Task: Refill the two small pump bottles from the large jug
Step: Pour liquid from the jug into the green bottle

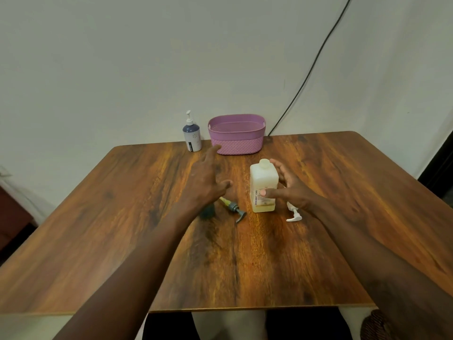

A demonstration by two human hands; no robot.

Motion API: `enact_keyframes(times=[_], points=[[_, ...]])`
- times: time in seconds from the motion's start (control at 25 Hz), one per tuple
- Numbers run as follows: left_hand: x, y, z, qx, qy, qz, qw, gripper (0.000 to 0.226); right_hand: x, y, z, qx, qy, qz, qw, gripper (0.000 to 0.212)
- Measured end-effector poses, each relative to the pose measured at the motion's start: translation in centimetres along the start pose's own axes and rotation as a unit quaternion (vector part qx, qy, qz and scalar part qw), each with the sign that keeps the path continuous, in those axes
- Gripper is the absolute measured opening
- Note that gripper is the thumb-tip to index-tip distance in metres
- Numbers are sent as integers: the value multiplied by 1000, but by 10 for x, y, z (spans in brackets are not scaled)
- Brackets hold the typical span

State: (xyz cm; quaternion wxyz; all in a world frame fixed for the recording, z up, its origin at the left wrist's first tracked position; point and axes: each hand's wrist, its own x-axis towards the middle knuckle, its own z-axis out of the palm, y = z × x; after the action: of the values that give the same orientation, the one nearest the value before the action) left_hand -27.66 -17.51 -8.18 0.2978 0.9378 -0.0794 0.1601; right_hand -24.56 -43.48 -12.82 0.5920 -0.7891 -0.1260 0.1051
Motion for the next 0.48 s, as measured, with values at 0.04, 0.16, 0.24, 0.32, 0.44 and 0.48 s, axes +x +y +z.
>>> enact_keyframes(times=[0.04, 0.16, 0.24, 0.32, 0.44, 0.48], points=[[-1, -8, -6, 9, -7, -7, 1000, 100, 3, 2, 3, 1, -1, 8, 1000, 107], [-7, -31, -17, 17, -21, -19, 999, 102, 11, 5, 8, 4, 46, 12, 999, 95], [-12, -45, -17, 12, -32, -35, 999, 104, 17, 7, 11, -22, 72, 0, 997, 90], [-17, -57, -10, -1, -45, -57, 997, 103, 19, 8, 15, -56, 80, -12, 995, 92], [-25, -66, 2, -24, -52, -79, 995, 102, 21, 10, 24, -71, 97, -23, 993, 100], [-27, -68, 4, -35, -43, -87, 995, 100, 20, 7, 27, -73, 106, -31, 991, 98]])
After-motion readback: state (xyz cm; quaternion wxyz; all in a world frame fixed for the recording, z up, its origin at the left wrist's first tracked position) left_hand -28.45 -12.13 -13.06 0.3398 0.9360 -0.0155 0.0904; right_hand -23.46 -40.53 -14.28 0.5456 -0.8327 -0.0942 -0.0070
